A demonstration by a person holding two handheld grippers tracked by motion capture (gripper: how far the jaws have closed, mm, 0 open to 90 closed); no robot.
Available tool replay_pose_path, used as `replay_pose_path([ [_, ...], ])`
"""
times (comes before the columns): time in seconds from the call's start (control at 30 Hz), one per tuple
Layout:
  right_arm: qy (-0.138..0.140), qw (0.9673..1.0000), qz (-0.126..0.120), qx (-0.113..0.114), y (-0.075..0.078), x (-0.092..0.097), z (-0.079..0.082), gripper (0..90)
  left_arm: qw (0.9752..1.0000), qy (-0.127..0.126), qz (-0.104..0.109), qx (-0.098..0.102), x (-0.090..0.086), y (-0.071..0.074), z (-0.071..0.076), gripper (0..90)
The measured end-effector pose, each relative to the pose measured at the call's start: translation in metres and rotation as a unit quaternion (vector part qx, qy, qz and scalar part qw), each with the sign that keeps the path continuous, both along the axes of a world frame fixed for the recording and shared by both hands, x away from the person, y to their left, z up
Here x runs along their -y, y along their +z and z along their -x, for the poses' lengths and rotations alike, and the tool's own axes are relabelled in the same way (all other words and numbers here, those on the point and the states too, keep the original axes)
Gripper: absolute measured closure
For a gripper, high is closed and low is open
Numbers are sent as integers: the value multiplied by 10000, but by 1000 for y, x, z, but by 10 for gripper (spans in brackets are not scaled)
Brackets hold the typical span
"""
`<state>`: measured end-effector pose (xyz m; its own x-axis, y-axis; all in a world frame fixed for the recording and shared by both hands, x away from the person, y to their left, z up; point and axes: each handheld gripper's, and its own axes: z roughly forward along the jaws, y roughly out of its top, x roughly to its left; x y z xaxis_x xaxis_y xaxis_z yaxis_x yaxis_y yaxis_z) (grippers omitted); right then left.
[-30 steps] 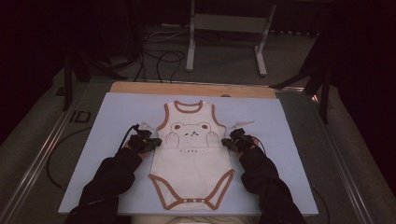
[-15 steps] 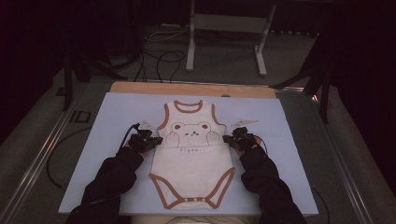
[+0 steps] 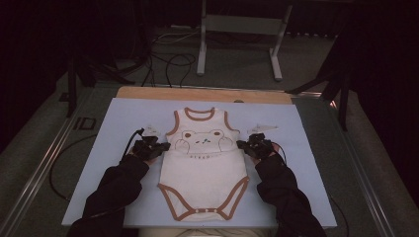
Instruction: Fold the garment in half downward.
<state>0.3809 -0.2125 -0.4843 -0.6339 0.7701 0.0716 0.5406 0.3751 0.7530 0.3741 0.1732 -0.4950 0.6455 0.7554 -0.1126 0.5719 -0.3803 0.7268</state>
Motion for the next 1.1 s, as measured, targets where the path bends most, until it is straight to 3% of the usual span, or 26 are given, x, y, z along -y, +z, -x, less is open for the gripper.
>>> replay_pose_path([
  [0.27,76,9999,-87,81,8,4,11,900,9997,-117,107,160,-2,15,11,900],
  [0.5,142,9996,-194,112,15,10,28,900,9992,-290,233,158,-3,20,28,900],
  [1.1,374,9992,-90,85,16,15,77,900,9964,-845,76,32,-2,26,68,900],
])
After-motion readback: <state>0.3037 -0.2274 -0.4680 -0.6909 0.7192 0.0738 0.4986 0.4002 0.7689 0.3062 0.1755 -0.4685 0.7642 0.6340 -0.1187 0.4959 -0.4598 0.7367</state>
